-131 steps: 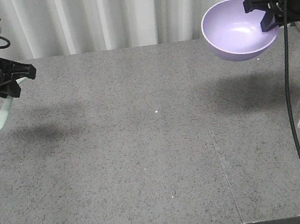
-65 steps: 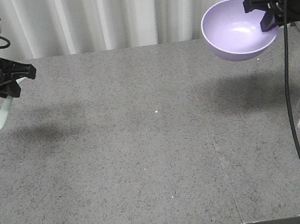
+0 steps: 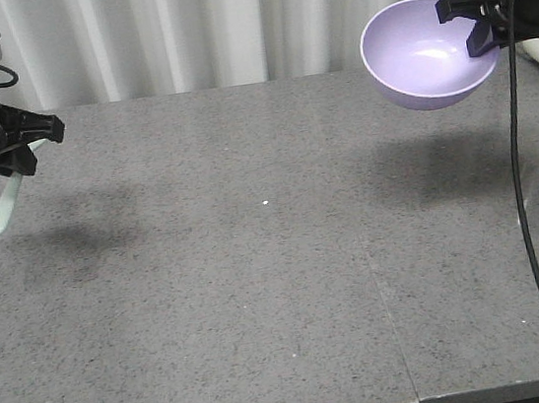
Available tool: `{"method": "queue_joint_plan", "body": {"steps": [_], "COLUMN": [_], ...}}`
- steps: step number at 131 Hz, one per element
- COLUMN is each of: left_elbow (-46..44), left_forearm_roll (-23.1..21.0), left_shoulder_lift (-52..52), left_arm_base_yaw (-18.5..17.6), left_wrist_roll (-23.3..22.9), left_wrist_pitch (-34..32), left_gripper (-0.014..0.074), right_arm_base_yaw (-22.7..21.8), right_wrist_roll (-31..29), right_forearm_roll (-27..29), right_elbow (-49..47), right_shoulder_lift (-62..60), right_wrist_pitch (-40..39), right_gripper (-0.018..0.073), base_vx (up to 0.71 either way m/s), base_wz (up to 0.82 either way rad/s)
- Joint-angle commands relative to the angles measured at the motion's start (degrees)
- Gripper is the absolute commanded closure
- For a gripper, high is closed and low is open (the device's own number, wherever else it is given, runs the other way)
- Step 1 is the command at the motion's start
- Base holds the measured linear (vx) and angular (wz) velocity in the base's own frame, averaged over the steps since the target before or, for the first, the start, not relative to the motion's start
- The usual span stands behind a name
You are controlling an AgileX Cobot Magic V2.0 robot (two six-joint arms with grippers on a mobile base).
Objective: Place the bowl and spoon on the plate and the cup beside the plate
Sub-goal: 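Drive the base, carrying spoon and bowl, to the counter with the plate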
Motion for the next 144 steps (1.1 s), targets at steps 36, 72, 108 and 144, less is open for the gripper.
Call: {"method": "queue_joint_plan", "body": {"steps": [36, 72, 108, 144], "left_elbow": [-1.81, -1.81, -1.81, -1.81], "left_forearm_roll": [-0.60, -0.60, -0.60, -0.60], "left_shoulder_lift": [-3.02, -3.02, -3.02, -3.02], "left_arm_base_yaw": [-0.20, -0.20, -0.20, -0.20], "left_wrist_roll": [-0.10, -0.10, -0.10, -0.10], "left_wrist_pitch": [-1.83, -1.83, -1.83, -1.83], "left_gripper": [0.0604, 0.0604, 0.0604, 0.0604], "right_arm_base_yaw": [-0.09, -0.09, -0.09, -0.09], "right_wrist_roll": [-0.51, -0.51, -0.51, -0.51], "right_forearm_roll": [0.56, 0.56, 0.56, 0.56], "right_elbow": [-1.78, -1.78, -1.78, -1.78], "right_shoulder_lift": [-2.90, -2.90, -2.90, -2.90], "right_wrist_pitch": [-2.44, -2.26, -2.26, -2.26], "right_gripper": [0.0568, 0.0568, 0.0568, 0.0568], "base_vx": [0.01, 0.01, 0.01, -0.01], "base_wz": [-0.25, -0.36, -0.39, -0.42]}}
